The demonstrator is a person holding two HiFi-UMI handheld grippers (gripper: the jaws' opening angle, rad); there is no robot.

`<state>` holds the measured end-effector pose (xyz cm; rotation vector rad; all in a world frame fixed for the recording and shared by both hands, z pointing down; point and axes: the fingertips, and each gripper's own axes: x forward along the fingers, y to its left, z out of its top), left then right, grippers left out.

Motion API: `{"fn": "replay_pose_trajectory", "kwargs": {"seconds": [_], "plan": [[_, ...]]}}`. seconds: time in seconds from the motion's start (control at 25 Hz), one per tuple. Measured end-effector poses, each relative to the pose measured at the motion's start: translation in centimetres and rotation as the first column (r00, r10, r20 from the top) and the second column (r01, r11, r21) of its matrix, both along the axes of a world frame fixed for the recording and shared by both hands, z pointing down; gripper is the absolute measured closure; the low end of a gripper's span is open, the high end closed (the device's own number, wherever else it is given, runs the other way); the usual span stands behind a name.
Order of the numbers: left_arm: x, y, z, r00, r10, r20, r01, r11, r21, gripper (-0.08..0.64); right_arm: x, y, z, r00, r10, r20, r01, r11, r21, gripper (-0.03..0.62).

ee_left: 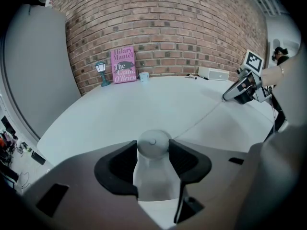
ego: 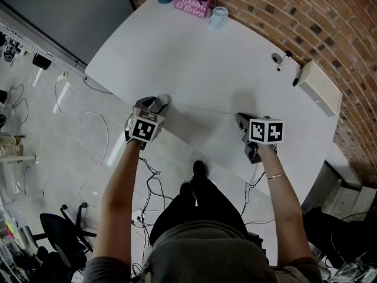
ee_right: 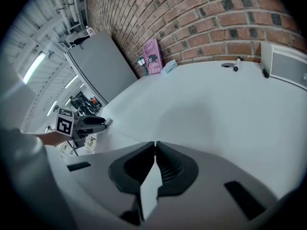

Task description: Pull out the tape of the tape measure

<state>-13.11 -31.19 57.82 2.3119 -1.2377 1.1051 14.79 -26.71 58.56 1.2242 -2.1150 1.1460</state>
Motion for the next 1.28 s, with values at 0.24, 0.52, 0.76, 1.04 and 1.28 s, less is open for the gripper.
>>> {"fn": "replay_pose_trajectory", "kwargs": {"seconds": [0.24,0.52,0.76,1.04,1.28], "plan": [[-0.1,-0.1,0.1,1.0,-0.017,-0.012,0.017,1.0,-0.011,0.347,0.3,-0.2,-0.1,1.0,0.014,-0.007,-0.014,1.0,0.007,0.557],[-0.2,0.0,-0.2,0.998,-0.04,-0.053,0.039,0.999,-0.018,0.342,0.9,-0.2,-0.1,0.999,0.038,-0.014,-0.037,0.999,0.015,0.534],[-0.2,0.0,-1.3,0.992,-0.078,-0.101,0.08,0.997,0.009,0.337,1.2,-0.7,-1.4,0.997,0.074,-0.006,-0.074,0.995,0.064,0.531],[-0.6,0.3,-3.8,0.983,-0.113,-0.145,0.126,0.988,0.084,0.339,0.3,-0.7,-4.0,0.994,0.109,-0.021,-0.104,0.981,0.166,0.535],[-0.8,1.6,-5.9,0.958,-0.17,-0.232,0.203,0.971,0.127,0.369,-1.3,-0.1,-7.0,0.994,0.108,-0.019,-0.099,0.963,0.252,0.54]]}}
